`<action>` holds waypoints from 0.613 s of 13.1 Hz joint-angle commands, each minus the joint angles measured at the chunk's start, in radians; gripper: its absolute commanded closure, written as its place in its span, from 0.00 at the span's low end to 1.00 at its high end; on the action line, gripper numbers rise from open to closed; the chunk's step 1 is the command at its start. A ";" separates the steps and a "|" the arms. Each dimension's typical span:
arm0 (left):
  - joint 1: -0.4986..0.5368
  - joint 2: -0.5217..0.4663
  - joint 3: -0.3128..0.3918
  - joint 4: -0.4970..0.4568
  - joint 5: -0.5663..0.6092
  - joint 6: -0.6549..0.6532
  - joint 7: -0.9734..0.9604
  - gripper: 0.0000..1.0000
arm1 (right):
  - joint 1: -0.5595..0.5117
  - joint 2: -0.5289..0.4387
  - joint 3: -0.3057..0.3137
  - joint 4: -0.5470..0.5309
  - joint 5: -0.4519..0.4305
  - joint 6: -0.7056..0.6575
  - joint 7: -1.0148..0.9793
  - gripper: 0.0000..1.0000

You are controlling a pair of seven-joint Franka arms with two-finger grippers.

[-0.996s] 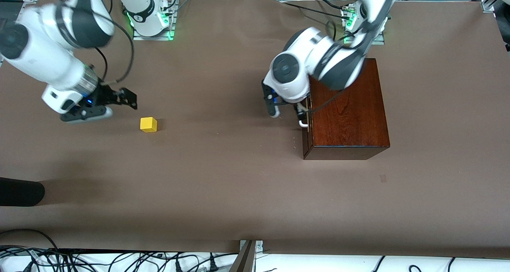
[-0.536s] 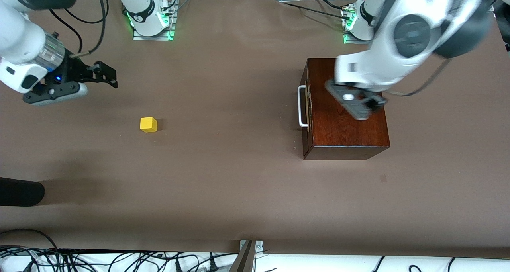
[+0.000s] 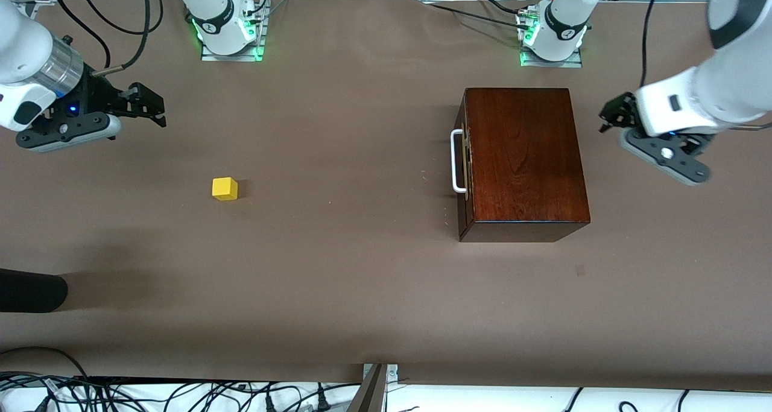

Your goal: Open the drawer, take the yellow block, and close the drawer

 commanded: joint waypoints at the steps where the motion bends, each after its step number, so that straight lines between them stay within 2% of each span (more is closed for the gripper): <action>1: 0.036 -0.110 0.011 -0.135 -0.041 0.092 -0.173 0.00 | -0.012 0.002 0.007 0.033 -0.014 -0.035 -0.025 0.00; 3: 0.068 -0.217 0.011 -0.257 -0.051 0.141 -0.327 0.00 | -0.012 0.002 0.007 0.041 -0.014 -0.044 -0.053 0.00; 4: 0.085 -0.248 0.009 -0.289 -0.051 0.143 -0.326 0.00 | -0.012 0.003 0.007 0.046 -0.018 -0.047 -0.055 0.00; 8: 0.103 -0.279 -0.038 -0.331 -0.035 0.140 -0.335 0.00 | -0.012 0.003 0.007 0.061 -0.034 -0.050 -0.058 0.00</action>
